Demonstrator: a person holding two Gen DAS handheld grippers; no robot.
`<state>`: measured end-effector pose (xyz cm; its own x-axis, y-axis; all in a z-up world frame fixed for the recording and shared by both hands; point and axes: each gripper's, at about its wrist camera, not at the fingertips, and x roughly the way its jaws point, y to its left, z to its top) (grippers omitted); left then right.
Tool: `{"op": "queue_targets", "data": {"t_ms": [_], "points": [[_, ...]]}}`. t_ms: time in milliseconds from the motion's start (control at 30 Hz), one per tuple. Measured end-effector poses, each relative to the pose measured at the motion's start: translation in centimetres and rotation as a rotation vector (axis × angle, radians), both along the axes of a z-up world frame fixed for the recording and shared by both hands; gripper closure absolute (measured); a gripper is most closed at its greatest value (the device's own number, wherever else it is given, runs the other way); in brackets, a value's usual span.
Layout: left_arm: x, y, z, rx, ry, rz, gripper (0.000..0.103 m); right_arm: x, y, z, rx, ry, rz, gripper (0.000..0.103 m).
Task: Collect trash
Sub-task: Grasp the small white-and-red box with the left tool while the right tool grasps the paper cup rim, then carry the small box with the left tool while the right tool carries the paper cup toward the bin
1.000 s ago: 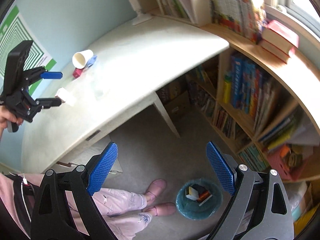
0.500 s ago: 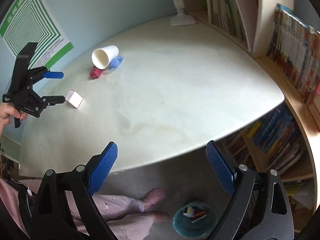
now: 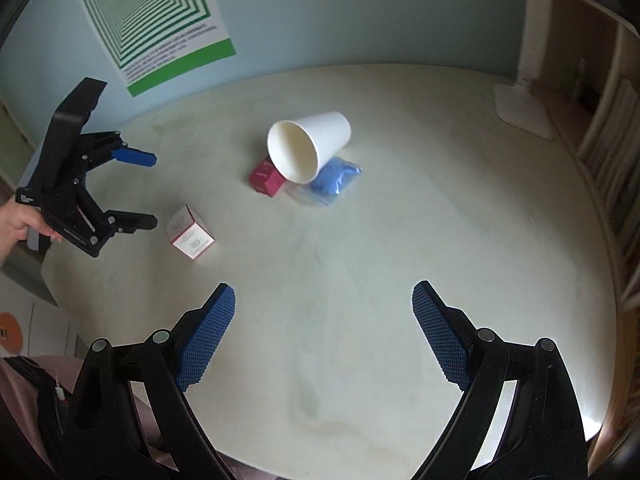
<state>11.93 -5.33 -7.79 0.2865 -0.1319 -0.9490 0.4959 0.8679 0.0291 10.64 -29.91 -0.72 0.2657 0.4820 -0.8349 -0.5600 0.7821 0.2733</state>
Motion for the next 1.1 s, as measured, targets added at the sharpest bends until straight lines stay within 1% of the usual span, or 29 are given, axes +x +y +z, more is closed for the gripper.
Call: {"op": "queue_targets", "data": {"t_ms": [67,200,367,467,600,633,667,700,733,767,800,833,867,900,933,1033,1100], "points": [[0.0,0.4,-0.6,-0.005,0.027,0.053,0.007,2.2,1.5,-0.3,-0.001,0.001,0.065,0.013],[-0.3,0.6,-1.9,-0.062,0.084,0.142,0.007,5.9,3.9,-0.9,0.008,0.002,0.169,0.013],[0.0,0.0,-4.0,-0.055,0.128,0.215,0.007,9.6,6.3,-2.1,0.012,0.021,0.273,0.013],[0.1,0.1,-4.8,-0.064,0.14,0.259,0.007,11.1,7.8,-3.1,-0.002,0.022,0.336,0.013],[0.2,0.5,-5.4,-0.081,0.143,0.314,0.007,12.8,9.8,-4.4,-0.039,-0.01,0.388,0.016],[0.2,0.7,-5.6,-0.087,0.142,0.335,0.008,13.1,10.2,-4.7,-0.042,-0.014,0.395,0.021],[0.3,0.9,-5.8,-0.095,0.143,0.35,0.009,13.6,10.7,-5.0,-0.053,-0.02,0.403,0.03],[0.3,1.3,-5.9,-0.106,0.145,0.365,0.012,13.7,11.3,-5.2,-0.06,-0.025,0.411,0.034],[0.4,1.5,-6.0,-0.117,0.148,0.38,0.019,14.0,11.6,-5.4,-0.069,-0.03,0.417,0.045],[0.4,1.8,-6.1,-0.126,0.15,0.393,0.024,14.3,11.9,-5.6,-0.08,-0.043,0.421,0.055],[0.4,2.0,-6.2,-0.131,0.152,0.401,0.032,14.6,12.0,-5.7,-0.088,-0.053,0.425,0.058],[0.4,2.2,-6.3,-0.13,0.151,0.408,0.042,14.8,12.0,-5.8,-0.09,-0.059,0.425,0.068],[0.3,2.4,-6.5,-0.135,0.155,0.412,0.048,15.2,12.0,-5.8,-0.087,-0.057,0.423,0.076],[0.3,2.5,-6.6,-0.14,0.164,0.412,0.061,15.5,11.9,-5.9,-0.079,-0.051,0.422,0.078],[0.4,2.8,-6.8,-0.137,0.172,0.414,0.063,15.8,11.7,-5.9,-0.071,-0.046,0.417,0.079],[0.2,3.1,-6.6,-0.126,0.158,0.412,0.064,16.4,11.1,-5.6,-0.047,-0.047,0.386,0.091],[0.0,3.1,-6.2,-0.111,0.145,0.406,0.065,16.6,10.5,-5.1,-0.031,-0.053,0.36,0.095]]}}
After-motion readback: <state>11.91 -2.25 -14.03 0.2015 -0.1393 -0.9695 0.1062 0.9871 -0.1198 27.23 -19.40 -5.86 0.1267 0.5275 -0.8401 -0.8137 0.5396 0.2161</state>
